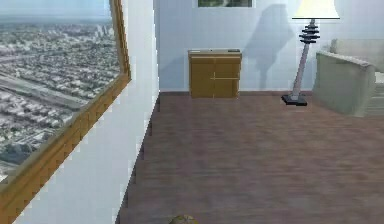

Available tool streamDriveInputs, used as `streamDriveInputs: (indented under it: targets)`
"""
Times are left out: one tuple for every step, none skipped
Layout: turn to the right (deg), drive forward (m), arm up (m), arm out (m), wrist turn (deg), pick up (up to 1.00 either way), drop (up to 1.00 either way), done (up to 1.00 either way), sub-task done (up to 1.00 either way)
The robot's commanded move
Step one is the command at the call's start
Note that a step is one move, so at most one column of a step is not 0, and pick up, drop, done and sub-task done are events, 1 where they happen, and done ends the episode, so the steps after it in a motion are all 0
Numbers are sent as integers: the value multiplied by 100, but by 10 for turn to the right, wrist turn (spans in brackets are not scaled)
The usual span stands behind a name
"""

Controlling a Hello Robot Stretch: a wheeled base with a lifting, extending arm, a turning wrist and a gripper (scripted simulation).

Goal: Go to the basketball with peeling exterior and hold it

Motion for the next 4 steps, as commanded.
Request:
streamDriveInputs:
  targets:
    - [-450,0,0,0,0,0,0,0,0]
    - [-450,0,0,0,0,0,0,0,0]
    - [0,0,18,0,0,0,0,0,0]
    - [0,0,0,48,0,0,0,0,0]
